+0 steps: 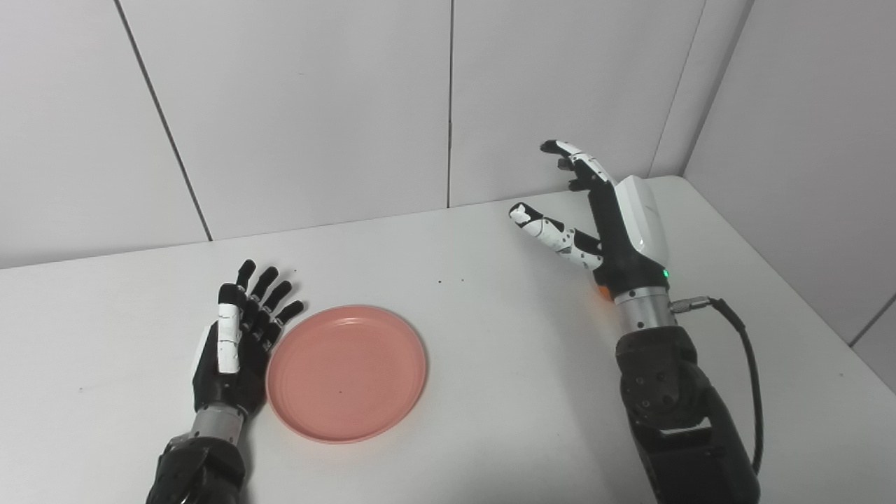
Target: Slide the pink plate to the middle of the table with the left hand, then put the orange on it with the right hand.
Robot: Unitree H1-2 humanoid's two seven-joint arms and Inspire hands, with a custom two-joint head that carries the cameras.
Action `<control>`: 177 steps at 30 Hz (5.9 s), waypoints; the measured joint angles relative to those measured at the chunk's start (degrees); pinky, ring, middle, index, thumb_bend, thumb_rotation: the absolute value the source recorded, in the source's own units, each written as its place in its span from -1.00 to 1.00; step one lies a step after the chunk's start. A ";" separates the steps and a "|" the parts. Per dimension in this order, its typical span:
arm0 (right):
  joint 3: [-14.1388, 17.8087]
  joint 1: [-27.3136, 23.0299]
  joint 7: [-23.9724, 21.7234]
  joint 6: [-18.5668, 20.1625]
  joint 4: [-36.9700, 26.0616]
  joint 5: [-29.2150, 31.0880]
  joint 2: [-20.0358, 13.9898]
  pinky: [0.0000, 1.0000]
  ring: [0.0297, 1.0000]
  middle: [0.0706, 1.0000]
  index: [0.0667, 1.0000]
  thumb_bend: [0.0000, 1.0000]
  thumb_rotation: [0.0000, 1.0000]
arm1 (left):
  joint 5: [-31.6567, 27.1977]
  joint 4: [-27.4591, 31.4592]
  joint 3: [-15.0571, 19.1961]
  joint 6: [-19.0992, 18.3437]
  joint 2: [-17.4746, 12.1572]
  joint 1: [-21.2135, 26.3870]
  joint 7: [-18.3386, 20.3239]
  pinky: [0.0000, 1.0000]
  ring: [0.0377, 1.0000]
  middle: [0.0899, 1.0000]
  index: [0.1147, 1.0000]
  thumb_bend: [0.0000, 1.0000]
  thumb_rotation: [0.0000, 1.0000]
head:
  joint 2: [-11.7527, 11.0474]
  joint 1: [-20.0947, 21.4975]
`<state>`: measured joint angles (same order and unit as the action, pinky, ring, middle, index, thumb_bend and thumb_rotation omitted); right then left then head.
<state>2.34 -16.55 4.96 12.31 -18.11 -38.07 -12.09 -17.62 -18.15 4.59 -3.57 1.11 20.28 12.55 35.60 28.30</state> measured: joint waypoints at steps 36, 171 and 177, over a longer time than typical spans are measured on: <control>-3.63 -3.03 -3.50 8.07 17.82 -13.08 -13.24 0.79 0.73 0.69 0.60 0.87 0.84 | -0.09 0.98 -0.48 -0.01 -0.07 -0.63 0.04 0.62 0.83 0.91 1.00 0.74 0.70 | 0.62 -0.53; -11.08 -7.97 -9.36 6.63 10.65 -3.35 -14.93 -0.73 -0.68 -0.59 -0.50 -0.02 0.00 | 4.37 6.40 -3.63 -4.55 2.51 -2.62 -4.41 0.41 0.72 0.78 1.00 0.71 0.75 | 3.78 -12.64; -11.58 -9.38 -11.59 6.49 7.27 -3.10 -13.80 -0.84 -0.82 -0.77 -0.67 -0.03 -0.19 | 4.97 6.53 -3.53 -4.54 4.16 -2.74 -5.32 0.44 0.73 0.77 1.00 0.71 0.66 | 3.69 -17.31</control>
<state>-9.24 -25.93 -6.63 18.80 -10.85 -41.18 -25.89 -12.66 -11.62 1.06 -8.10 5.28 17.54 7.24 39.29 10.99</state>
